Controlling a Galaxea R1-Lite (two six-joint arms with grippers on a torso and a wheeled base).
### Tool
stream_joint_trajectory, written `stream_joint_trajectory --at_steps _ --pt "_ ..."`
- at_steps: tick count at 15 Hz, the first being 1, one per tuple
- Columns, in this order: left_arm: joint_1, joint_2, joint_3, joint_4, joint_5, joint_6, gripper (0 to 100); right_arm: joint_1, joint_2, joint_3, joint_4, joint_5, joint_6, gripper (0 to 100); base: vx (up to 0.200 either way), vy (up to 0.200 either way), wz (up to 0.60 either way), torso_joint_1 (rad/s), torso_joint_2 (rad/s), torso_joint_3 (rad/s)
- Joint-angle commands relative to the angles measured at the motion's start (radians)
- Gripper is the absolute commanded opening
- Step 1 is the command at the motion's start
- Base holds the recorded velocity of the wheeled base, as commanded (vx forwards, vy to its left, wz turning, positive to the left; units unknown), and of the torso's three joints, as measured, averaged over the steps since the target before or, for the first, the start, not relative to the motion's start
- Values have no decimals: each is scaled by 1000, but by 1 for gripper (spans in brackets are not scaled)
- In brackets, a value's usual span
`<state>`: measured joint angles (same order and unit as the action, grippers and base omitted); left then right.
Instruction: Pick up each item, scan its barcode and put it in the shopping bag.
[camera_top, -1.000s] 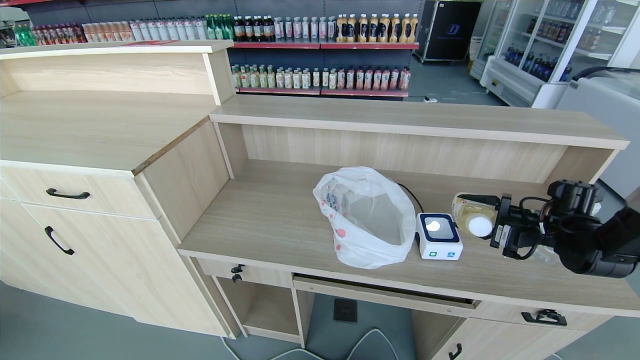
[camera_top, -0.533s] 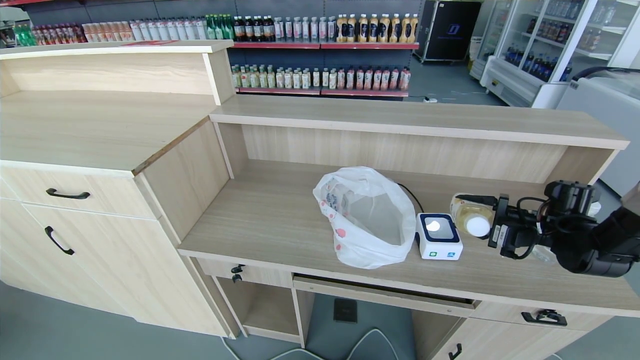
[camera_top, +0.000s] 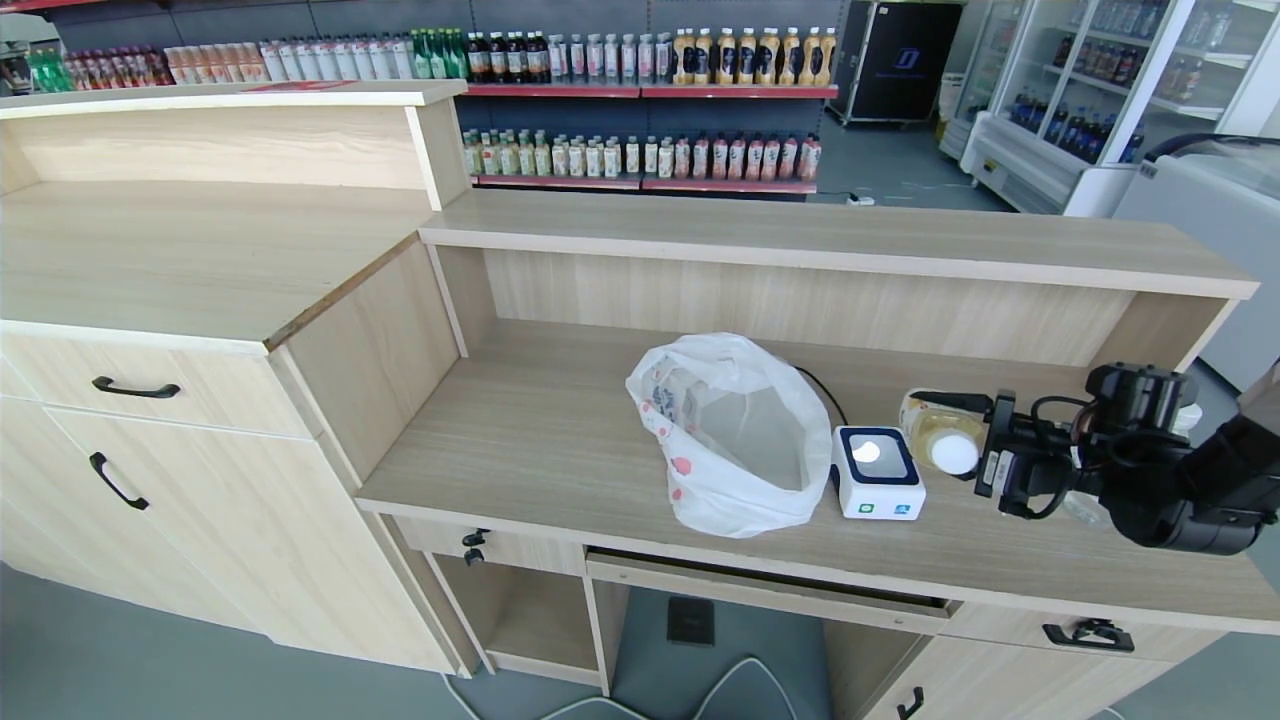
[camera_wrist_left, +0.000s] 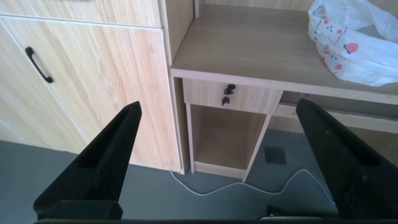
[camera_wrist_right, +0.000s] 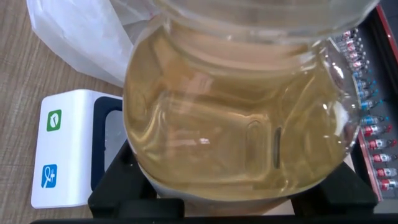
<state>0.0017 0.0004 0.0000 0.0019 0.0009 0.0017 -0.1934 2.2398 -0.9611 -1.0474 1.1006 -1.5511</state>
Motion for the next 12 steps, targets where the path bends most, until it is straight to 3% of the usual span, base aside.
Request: stream_joint_trajectory --at_steps 1,8,12 --pt "0 0 0 1 -1 0 100 -1 0 -1 0 1 0 0 0 0 0 0 0 0" --pt "0 0 0 1 1 0 100 -18 -45 -5 24 1 11 0 0 0 0 0 0 0" --pt "0 0 0 0 1 0 100 -118 -335 -4 363 4 152 0 0 0 0 0 0 0"
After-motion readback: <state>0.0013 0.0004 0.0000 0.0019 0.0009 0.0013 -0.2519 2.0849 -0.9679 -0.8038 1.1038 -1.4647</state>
